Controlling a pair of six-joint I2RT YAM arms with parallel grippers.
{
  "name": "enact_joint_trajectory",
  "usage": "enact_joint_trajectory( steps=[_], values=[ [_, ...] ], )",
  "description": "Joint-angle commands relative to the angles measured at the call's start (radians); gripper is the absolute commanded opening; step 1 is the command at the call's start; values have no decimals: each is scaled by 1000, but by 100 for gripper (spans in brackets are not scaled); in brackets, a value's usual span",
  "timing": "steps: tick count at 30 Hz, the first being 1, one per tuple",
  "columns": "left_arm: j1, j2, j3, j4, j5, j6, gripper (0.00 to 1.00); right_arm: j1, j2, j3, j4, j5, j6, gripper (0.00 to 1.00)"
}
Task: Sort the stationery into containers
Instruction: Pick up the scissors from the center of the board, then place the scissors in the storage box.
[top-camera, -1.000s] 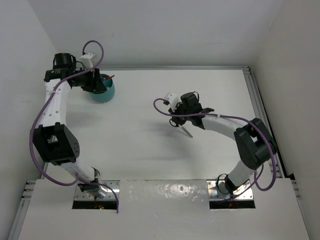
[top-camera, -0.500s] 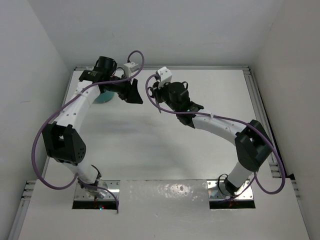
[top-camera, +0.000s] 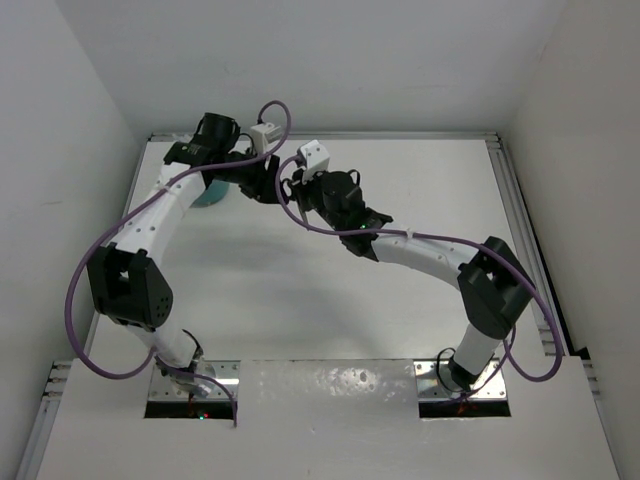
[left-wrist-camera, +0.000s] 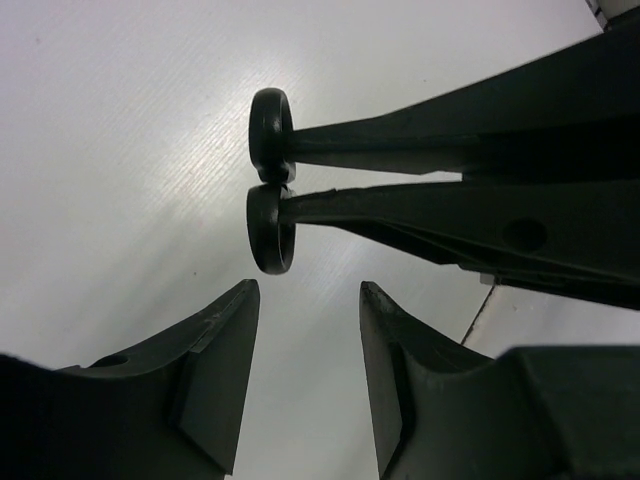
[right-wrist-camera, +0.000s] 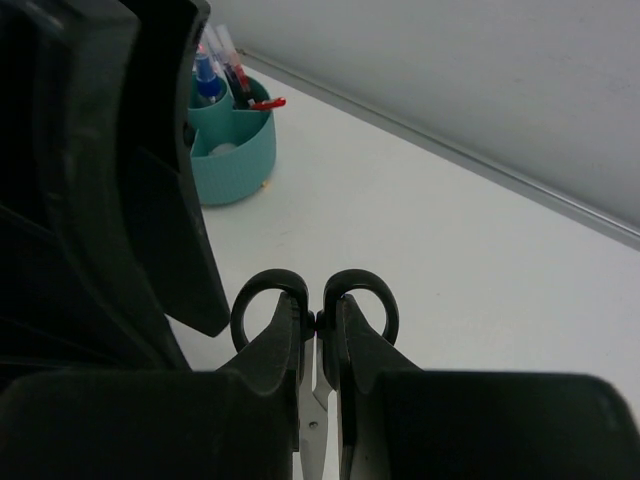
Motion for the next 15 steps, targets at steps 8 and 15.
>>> enact_joint_trajectory(
  steps=[8, 15],
  values=[
    [-17, -9, 30, 89, -102, -63, 37, 26, -4, 43, 83, -6, 14, 0],
    [-19, -8, 33, 98, -96, -75, 23, 32, -6, 37, 84, -22, 23, 0]
  ],
)
